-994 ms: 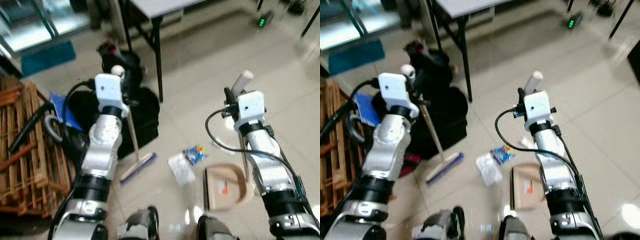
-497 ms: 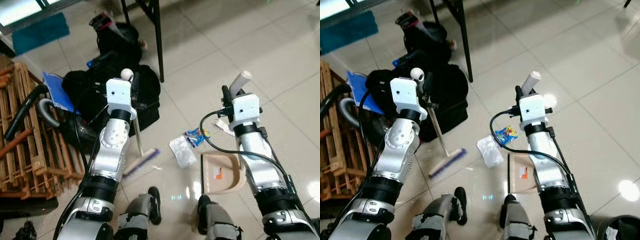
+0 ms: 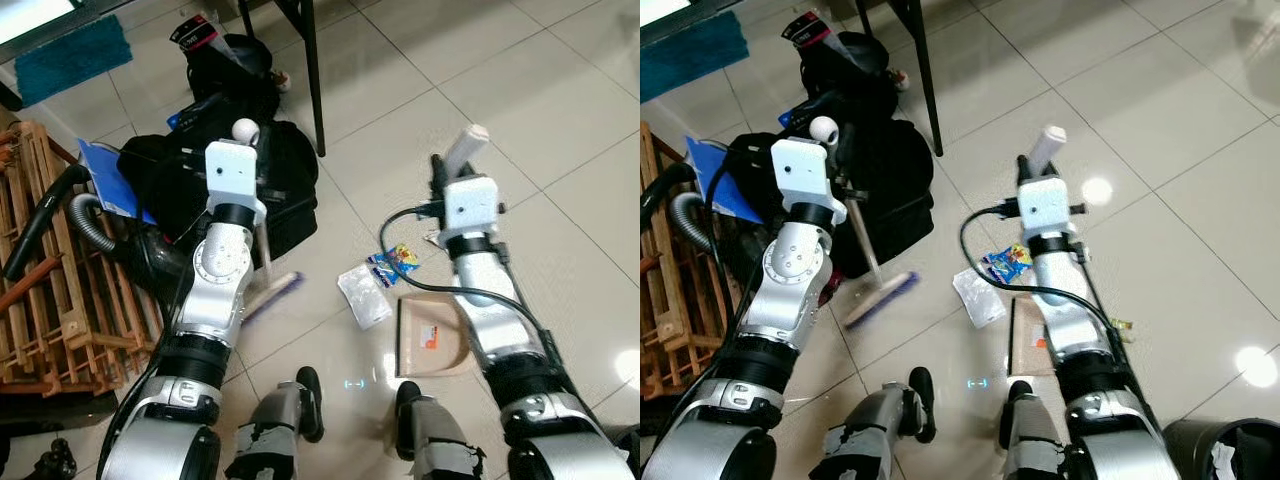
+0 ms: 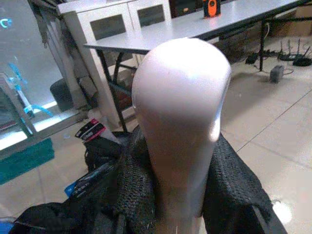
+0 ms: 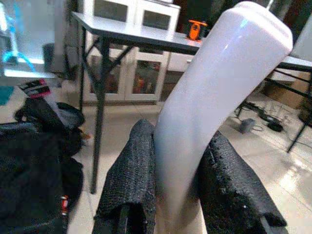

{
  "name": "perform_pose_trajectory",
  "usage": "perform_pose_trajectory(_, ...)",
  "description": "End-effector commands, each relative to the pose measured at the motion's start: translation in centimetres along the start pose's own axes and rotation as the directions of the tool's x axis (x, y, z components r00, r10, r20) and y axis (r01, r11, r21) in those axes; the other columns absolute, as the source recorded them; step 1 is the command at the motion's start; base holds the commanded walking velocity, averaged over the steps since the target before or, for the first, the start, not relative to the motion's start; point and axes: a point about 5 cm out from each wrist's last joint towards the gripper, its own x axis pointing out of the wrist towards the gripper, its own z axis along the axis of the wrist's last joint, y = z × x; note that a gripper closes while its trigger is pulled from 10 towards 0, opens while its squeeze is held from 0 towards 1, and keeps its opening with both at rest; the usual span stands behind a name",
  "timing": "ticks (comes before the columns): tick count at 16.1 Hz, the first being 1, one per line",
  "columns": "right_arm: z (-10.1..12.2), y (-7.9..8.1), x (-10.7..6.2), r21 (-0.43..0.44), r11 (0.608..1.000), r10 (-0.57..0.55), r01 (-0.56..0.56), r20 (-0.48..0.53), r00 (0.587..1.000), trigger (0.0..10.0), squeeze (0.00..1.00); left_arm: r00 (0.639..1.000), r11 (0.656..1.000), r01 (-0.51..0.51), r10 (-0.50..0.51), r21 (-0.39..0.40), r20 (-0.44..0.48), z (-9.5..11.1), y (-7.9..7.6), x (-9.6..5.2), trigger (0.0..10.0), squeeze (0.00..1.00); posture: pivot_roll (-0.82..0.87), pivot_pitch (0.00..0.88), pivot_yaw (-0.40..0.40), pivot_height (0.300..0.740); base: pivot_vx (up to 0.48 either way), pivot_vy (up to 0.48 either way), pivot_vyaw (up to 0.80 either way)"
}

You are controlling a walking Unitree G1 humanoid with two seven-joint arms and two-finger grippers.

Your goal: Sweep floor

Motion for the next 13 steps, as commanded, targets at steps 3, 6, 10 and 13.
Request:
perform_pose_trajectory(3,0.6,2.6,-0.7,0.074,0.995,0.057,-0.06,0.046,0.997,10.0,0.0,0.999,0.999,-0.033,0.033,0.004,0.012,-0.1,0.5,0.2,10.0,0.0,0.19,0.378,0.135,0.74,0.0,0.0,0.0)
perform_pose_trajectory(6,0.3,3.0,-1.4,0.056,0.994,0.094,-0.097,0.041,0.995,10.0,0.0,1.0,1.0,-0.027,0.027,0.001,0.013,-0.1,0.4,0.5,10.0,0.0,0.17,0.362,0.128,0.74,0.0,0.0,0.0)
perform_pose_trajectory(10,-0.5,3.0,-2.1,0.037,0.994,0.106,-0.105,-0.007,0.994,10.0,0.0,0.999,0.999,-0.039,0.039,0.029,0.004,-0.5,0.8,1.2,10.0,0.0,0.13,0.328,0.125,0.74,0.0,0.0,0.0)
perform_pose_trajectory(13,-0.5,2.4,-2.3,0.036,0.999,0.035,-0.034,-0.027,0.999,10.0,0.0,0.995,0.995,-0.094,0.094,0.014,-0.014,-0.5,0.9,2.1,10.0,0.0,0.11,0.309,0.135,0.74,0.0,0.0,0.0)
